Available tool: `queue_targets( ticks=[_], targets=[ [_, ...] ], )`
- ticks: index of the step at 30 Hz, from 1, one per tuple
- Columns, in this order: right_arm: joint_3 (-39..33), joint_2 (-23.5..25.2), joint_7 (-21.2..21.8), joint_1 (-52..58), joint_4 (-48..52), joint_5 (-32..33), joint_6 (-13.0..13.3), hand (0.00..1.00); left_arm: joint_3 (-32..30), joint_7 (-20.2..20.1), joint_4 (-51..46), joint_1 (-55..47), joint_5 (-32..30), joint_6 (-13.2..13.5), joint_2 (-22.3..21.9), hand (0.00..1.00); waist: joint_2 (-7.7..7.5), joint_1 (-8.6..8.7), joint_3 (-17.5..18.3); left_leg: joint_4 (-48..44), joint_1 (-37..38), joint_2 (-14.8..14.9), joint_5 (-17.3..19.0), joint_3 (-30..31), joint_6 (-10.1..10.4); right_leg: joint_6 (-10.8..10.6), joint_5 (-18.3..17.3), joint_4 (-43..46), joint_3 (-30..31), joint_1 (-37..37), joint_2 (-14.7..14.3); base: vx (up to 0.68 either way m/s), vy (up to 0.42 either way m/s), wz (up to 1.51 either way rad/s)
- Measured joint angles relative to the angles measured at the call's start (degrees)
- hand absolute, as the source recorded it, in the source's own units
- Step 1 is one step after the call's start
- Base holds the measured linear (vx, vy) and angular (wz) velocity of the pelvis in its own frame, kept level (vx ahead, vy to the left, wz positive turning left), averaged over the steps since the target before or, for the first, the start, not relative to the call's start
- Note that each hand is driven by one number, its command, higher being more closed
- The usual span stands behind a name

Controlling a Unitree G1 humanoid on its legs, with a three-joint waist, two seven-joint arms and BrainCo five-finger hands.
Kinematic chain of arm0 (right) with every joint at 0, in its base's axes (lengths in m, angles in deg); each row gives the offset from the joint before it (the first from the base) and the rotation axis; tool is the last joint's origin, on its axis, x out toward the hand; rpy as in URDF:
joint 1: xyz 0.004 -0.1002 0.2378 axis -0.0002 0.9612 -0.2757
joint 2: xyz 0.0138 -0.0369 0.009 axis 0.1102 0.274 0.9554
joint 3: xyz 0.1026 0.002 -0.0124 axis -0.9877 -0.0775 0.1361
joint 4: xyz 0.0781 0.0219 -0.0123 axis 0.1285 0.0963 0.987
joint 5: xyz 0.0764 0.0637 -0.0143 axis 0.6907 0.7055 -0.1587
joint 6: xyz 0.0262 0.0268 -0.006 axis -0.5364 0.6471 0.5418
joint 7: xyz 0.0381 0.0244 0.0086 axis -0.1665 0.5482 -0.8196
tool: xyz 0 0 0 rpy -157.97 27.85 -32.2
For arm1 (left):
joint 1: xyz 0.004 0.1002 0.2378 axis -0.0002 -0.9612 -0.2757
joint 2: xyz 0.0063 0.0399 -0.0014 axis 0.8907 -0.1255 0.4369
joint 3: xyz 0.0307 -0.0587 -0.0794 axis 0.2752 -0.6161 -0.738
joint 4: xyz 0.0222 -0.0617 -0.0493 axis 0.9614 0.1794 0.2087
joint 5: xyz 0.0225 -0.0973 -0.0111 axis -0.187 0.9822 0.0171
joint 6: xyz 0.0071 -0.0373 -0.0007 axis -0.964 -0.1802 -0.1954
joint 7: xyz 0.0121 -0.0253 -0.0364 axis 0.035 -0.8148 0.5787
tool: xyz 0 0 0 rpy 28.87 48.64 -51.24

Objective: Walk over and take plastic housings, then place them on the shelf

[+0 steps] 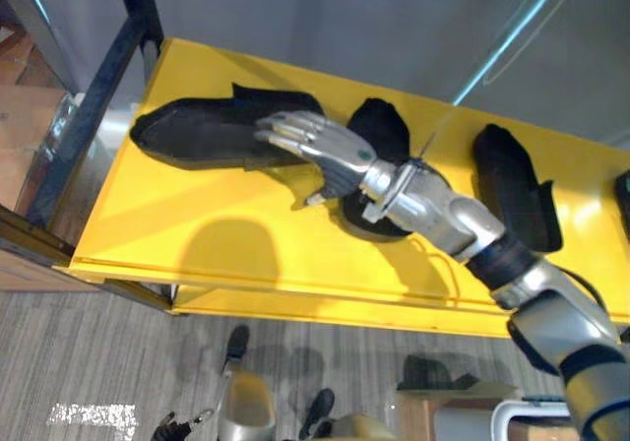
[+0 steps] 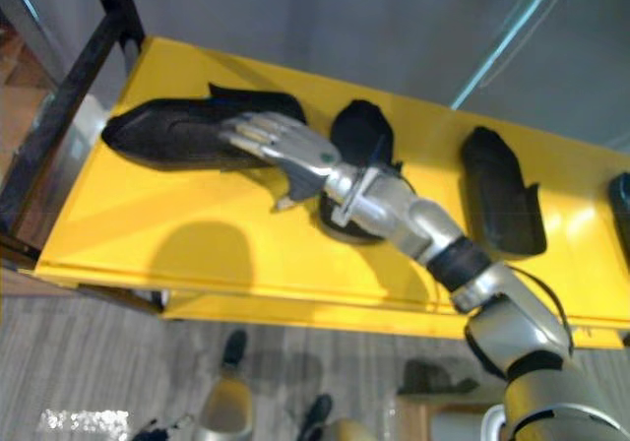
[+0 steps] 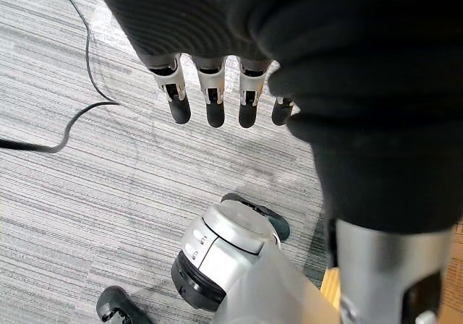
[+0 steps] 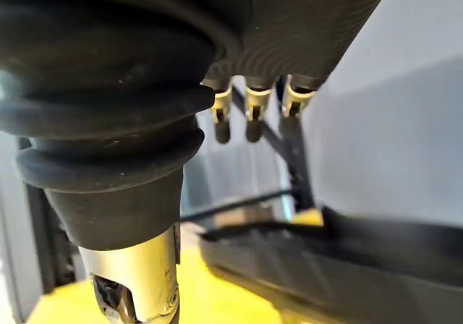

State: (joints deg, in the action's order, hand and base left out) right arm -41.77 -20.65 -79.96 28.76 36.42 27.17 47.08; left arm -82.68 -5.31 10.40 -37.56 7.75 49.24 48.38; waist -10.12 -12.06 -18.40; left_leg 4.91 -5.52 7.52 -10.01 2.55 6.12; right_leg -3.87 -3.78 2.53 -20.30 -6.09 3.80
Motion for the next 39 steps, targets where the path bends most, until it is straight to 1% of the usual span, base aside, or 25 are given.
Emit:
queue_targets(
  ticks=[4,6,8,10,11,13,14,16,18,21,23,25,26,28,29,31,32,34,35,39],
  targets=[
    [-0.2,0.0,0.2,0.1,1.6,1.2,-0.1,0.00,0.0,-0.2,0.0,-0.2,0.0,0.0,0.0,0.00,0.03,0.00,0.0,0.1,0.1,0.0,0.0,0.0,0.0,0.6,-0.4,0.0,0.1,0.0,0.1,-0.03,-0.004,0.00],
    [-0.2,0.1,1.7,0.1,1.6,1.7,-1.0,0.00,0.0,-0.2,0.0,-0.2,0.0,0.0,0.0,0.00,0.03,0.00,0.0,0.1,0.1,0.0,0.0,0.0,0.0,0.6,-0.4,0.0,0.1,0.0,0.1,0.00,0.000,0.00],
    [-0.2,0.3,3.0,0.2,1.6,2.2,-2.7,0.00,0.0,-0.2,0.0,-0.2,0.0,0.0,0.0,0.00,0.05,-0.03,0.0,0.1,0.1,-0.1,0.0,0.0,0.0,0.6,-0.4,0.0,0.1,0.0,0.1,0.00,0.000,0.00],
    [-0.2,0.8,3.4,0.2,0.8,2.2,-4.1,0.00,0.2,-0.2,0.0,-0.2,0.1,0.0,0.0,0.00,0.14,-0.13,0.1,0.1,0.1,-0.1,0.0,0.0,0.0,0.4,-0.3,0.0,0.1,0.0,0.1,0.00,0.000,0.00],
    [-0.2,1.0,3.6,0.2,0.5,2.1,-4.5,0.00,0.4,-0.2,0.0,-0.2,0.1,0.0,0.0,0.00,0.21,-0.19,0.1,0.1,0.1,-0.1,0.0,0.0,0.0,0.2,-0.2,0.0,0.1,0.0,0.1,0.00,0.000,0.00],
    [-0.2,2.1,3.8,0.2,-2.3,2.1,-6.2,0.00,0.6,-0.1,-0.1,-0.2,0.3,0.1,-0.2,0.00,0.58,-0.67,0.2,0.0,0.1,-0.1,0.0,0.1,0.0,0.1,-0.1,0.0,0.0,-0.1,0.0,0.00,0.000,0.00],
    [-0.2,2.4,3.8,0.1,-3.4,2.1,-6.6,0.00,0.6,-0.1,-0.2,-0.2,0.4,0.0,-0.3,0.00,0.67,-0.86,0.3,0.0,0.1,-0.1,-0.1,0.1,0.2,0.1,-0.1,0.0,-0.1,-0.1,0.0,0.01,-0.012,0.03],
    [-0.2,3.3,3.8,-0.3,-8.4,2.0,-9.0,0.00,0.7,-0.1,-0.8,-0.2,0.5,0.1,-0.6,0.00,1.02,-1.65,0.4,-0.1,-0.1,-0.2,-0.2,0.5,0.3,0.0,-0.1,0.0,-0.4,-0.2,0.0,0.00,-0.002,0.07],
    [-0.2,3.8,3.6,-1.0,-12.0,2.0,-10.9,0.00,0.8,-0.1,-0.9,-0.2,0.6,0.1,-0.9,0.00,1.26,-2.04,0.4,-0.1,-0.4,-0.3,-0.3,1.3,0.3,0.0,-0.1,-0.1,-1.0,-0.2,-0.1,0.00,-0.004,0.14],
    [-0.7,4.1,1.5,-2.3,-15.9,2.0,-13.9,0.00,2.0,0.1,-1.0,-0.3,0.7,0.2,-0.9,0.00,1.55,-2.83,0.3,-0.1,-0.5,-0.3,-0.4,1.7,0.5,0.0,-0.1,-0.3,-1.7,-0.7,-0.1,-0.01,-0.013,0.12],
    [-1.8,4.9,-0.3,-4.2,-18.4,2.1,-15.7,0.00,2.4,0.1,-1.3,-0.4,1.5,0.3,-1.0,0.00,1.93,-3.05,0.1,-0.1,-0.5,-0.1,-0.4,2.0,0.5,0.1,-0.1,-0.3,-1.9,-0.8,-0.2,-0.02,-0.014,0.06],
    [-1.8,5.2,-1.0,-5.7,-19.7,2.1,-16.6,0.00,2.6,0.1,-1.7,-0.4,2.5,0.6,-1.0,0.00,2.42,-3.09,-0.3,-0.1,-0.5,-0.1,-0.3,2.0,0.4,0.2,-0.2,-0.2,-2.0,-0.8,-0.2,-0.04,-0.015,0.02],
    [-1.9,5.4,-1.3,-6.7,-20.6,2.1,-17.3,0.00,2.7,0.1,-2.1,-0.4,2.9,1.3,-1.0,0.00,2.88,-3.13,-0.5,-0.1,-0.7,-0.2,-0.3,2.0,0.4,0.1,-0.5,-0.1,-2.0,-0.5,-0.1,-0.04,-0.008,0.01],
    [-2.3,5.7,-1.3,-7.1,-21.6,2.1,-17.4,0.00,2.7,0.1,-2.2,-0.4,2.9,1.7,-0.9,0.00,3.14,-3.24,-0.4,-0.1,-1.1,-0.2,-0.3,2.0,0.3,0.4,-0.8,0.0,-2.0,0.1,-0.1,-0.02,-0.006,0.03],
    [-3.0,5.8,-1.4,-7.4,-22.2,2.2,-17.6,0.00,2.7,0.0,-2.7,-0.4,2.9,2.2,-0.9,0.00,3.31,-3.37,-0.5,-0.1,-1.8,-0.2,-0.5,2.4,0.2,0.4,-0.8,0.0,-2.3,0.3,-0.1,0.01,-0.011,0.12],
    [-3.0,5.9,-1.5,-7.6,-23.6,2.2,-17.6,0.00,2.8,0.0,-3.3,-0.4,3.1,2.3,-0.9,0.00,3.34,-3.44,-0.5,-0.1,-2.2,-0.4,-0.6,3.2,0.3,0.0,-0.6,0.0,-3.1,0.4,-0.1,0.03,-0.023,0.18],
    [-3.0,5.9,-1.5,-7.8,-24.3,2.2,-17.7,0.00,2.9,-0.1,-3.6,-0.3,4.5,2.3,-0.9,0.00,3.34,-3.76,-0.5,-0.1,-2.5,-0.4,-0.8,3.3,0.6,-0.1,-0.5,0.0,-3.3,0.5,-0.2,0.03,-0.025,0.10],
    [-2.9,6.1,-1.3,-8.5,-24.6,2.3,-17.7,0.00,2.9,-0.1,-3.8,-0.3,4.6,2.3,-1.0,0.00,3.39,-4.55,-0.5,-0.1,-2.6,-0.3,-0.9,3.2,0.7,-0.1,-0.5,0.0,-3.2,0.7,-0.2,0.02,-0.013,0.00],
    [-2.9,6.3,-1.2,-8.9,-24.8,2.4,-17.7,0.00,2.9,-0.1,-3.8,-0.3,4.6,2.3,-1.0,0.00,3.44,-4.62,-0.6,-0.1,-2.6,-0.3,-0.9,3.2,0.7,-0.1,-0.5,0.0,-3.2,0.7,-0.3,0.03,-0.033,-0.01],
    [-2.9,6.7,0.5,-11.7,-26.1,2.7,-17.6,0.00,4.5,0.0,-4.1,-0.1,4.9,2.4,-1.1,0.00,4.53,-5.11,-1.3,-0.1,-2.6,-0.1,-0.9,3.3,0.7,0.0,-0.6,0.0,-3.3,0.6,-0.7,0.00,-0.021,0.01]
  ],
)
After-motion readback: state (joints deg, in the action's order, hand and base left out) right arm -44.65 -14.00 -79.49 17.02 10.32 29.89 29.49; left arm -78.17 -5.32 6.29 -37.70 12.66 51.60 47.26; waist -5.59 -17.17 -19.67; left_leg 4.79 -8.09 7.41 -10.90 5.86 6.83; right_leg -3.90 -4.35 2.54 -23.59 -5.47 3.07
